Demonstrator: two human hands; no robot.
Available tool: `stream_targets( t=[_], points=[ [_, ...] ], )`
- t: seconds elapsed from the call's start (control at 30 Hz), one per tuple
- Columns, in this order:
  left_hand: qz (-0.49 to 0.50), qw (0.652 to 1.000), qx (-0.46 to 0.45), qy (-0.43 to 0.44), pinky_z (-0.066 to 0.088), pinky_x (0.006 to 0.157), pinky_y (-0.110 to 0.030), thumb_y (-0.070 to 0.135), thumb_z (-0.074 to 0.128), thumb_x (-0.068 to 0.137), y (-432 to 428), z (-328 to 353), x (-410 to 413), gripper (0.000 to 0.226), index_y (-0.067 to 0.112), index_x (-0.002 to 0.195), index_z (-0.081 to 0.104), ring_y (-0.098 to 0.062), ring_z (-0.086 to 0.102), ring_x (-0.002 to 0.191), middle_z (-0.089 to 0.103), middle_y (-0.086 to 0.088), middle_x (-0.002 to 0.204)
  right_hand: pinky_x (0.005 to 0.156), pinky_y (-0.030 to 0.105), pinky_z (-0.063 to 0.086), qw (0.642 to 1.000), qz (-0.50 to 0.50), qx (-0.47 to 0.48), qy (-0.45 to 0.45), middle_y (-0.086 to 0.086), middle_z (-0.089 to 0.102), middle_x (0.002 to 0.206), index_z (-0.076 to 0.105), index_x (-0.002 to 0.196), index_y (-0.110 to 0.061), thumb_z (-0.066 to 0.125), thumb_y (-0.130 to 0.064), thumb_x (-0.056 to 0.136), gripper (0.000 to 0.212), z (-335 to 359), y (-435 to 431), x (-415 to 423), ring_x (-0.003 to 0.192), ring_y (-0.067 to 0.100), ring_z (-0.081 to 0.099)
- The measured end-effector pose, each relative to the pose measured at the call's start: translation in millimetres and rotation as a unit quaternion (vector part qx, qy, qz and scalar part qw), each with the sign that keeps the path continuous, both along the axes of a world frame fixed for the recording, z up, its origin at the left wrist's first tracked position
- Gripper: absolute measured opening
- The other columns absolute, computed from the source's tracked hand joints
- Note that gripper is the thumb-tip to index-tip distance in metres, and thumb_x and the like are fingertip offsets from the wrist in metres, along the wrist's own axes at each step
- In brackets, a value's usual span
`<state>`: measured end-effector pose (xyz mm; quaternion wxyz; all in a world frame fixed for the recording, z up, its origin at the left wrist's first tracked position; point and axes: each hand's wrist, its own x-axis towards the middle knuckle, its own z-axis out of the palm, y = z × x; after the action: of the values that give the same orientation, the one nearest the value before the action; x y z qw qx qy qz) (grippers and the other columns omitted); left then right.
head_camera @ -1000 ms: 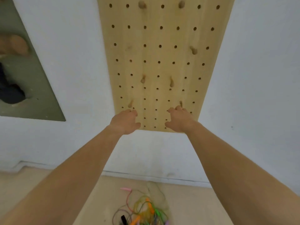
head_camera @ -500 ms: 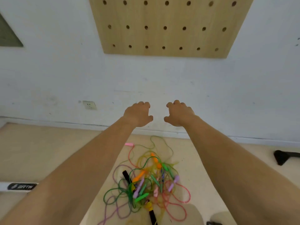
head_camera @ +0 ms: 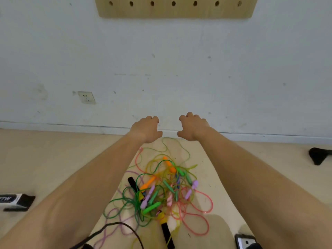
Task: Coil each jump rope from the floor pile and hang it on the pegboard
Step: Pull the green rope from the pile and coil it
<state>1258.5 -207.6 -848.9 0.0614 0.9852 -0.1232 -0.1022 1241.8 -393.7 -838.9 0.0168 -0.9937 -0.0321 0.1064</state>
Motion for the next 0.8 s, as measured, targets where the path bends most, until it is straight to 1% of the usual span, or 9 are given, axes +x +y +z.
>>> stream_targets(
  t=[0.07,0.23,0.37,0.47,0.67,0.8],
  points=[
    [-0.010,1.000,0.015,0.000,0.047,0.098,-0.044,0.044,0.054,0.094,0.2,5.8,-15.8,0.060,0.019,0.147,0.038,-0.029,0.048,0.128,0.044,-0.006,0.146,0.099,0.045,0.042,1.000,0.000,-0.007,-0.003,0.010,0.039,0.143,0.037,0.145,-0.017,0.054,-0.042,0.093,0.061,7.0,-5.2,-16.9,0.128,0.033,0.043],
    [-0.017,1.000,-0.002,-0.017,0.046,0.099,-0.042,0.043,0.053,0.096,2.5,28.1,-53.3,0.060,0.018,0.148,0.037,-0.029,0.046,0.130,0.043,-0.006,0.148,0.097,0.046,0.042,0.999,-0.029,0.002,-0.014,0.010,0.039,0.144,0.039,0.144,-0.017,0.055,-0.041,0.092,0.059,27.2,-8.8,-56.4,0.128,0.033,0.043],
    [-0.036,0.999,-0.011,-0.036,0.047,0.098,-0.043,0.044,0.054,0.095,12.4,43.7,-87.4,0.060,0.018,0.147,0.038,-0.029,0.049,0.127,0.044,-0.006,0.146,0.097,0.046,0.042,0.999,-0.032,-0.004,-0.022,0.010,0.040,0.144,0.039,0.144,-0.018,0.055,-0.041,0.092,0.059,42.9,9.1,-86.9,0.128,0.033,0.043],
    [-0.038,0.998,-0.030,-0.041,0.047,0.098,-0.043,0.045,0.055,0.094,24.8,53.0,-110.2,0.059,0.019,0.146,0.040,-0.026,0.051,0.125,0.046,-0.005,0.144,0.097,0.045,0.043,0.999,-0.028,0.018,-0.029,0.010,0.040,0.144,0.040,0.144,-0.018,0.055,-0.041,0.092,0.059,50.2,28.6,-110.5,0.127,0.032,0.044],
    [-0.024,0.999,-0.040,-0.025,0.047,0.100,-0.043,0.042,0.057,0.093,31.2,47.9,-136.3,0.057,0.018,0.144,0.043,-0.027,0.051,0.125,0.049,-0.006,0.141,0.099,0.046,0.044,0.999,-0.025,0.018,-0.015,0.009,0.038,0.146,0.039,0.146,-0.019,0.056,-0.044,0.092,0.062,32.1,40.0,-149.2,0.129,0.032,0.043],
    [-0.040,0.998,-0.038,-0.012,0.046,0.101,-0.044,0.043,0.058,0.092,16.7,31.0,-140.6,0.058,0.018,0.143,0.044,-0.028,0.051,0.125,0.049,-0.007,0.140,0.100,0.047,0.044,0.999,-0.032,0.029,0.000,0.010,0.040,0.143,0.043,0.143,-0.019,0.057,-0.045,0.091,0.059,10.8,33.4,-150.0,0.127,0.033,0.045]
  ],
)
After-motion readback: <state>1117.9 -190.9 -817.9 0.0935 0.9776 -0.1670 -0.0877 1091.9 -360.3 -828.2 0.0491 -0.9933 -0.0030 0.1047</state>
